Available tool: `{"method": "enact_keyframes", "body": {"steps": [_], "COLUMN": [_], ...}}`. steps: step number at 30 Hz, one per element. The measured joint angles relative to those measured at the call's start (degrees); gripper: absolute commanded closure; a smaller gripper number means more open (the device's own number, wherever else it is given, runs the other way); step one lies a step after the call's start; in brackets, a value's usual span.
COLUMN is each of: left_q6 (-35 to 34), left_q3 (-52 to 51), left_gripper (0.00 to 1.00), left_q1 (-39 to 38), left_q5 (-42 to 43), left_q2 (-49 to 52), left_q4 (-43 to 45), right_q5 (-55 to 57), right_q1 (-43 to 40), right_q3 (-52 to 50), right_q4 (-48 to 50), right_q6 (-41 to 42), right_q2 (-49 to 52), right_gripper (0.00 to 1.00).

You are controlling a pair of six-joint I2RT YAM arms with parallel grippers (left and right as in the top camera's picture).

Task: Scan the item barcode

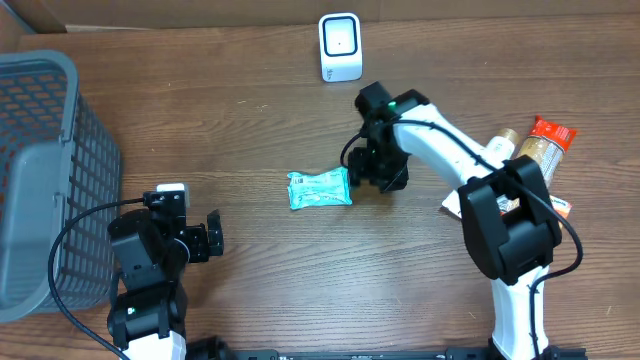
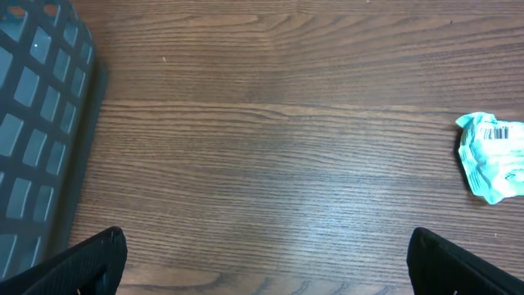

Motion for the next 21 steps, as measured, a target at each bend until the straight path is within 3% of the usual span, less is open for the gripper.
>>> {"method": "enact_keyframes", "body": {"steps": [4,14,21], "left_q6": [0.0,0.0,0.0], "left_q3": [0.0,0.0,0.0], "left_gripper": [0.00,0.01,0.00], "left_q1": [0.0,0.0,0.0], "left_q5": [0.0,0.0,0.0], "left_q2": [0.0,0.0,0.0], "left_q4": [0.0,0.0,0.0], "right_q5": [-8.3,-16.7,-24.1], "right_q1": [-2.1,-2.5,-2.0], "right_q3": [0.0,-3.6,-13.0], "right_q4": [3.1,10.8,26.1], "right_q6": [-2.0,-4.7,-1.2], "right_q2": [0.0,0.0,-0.3], "right_gripper": [0.28,0.27,0.37]}}
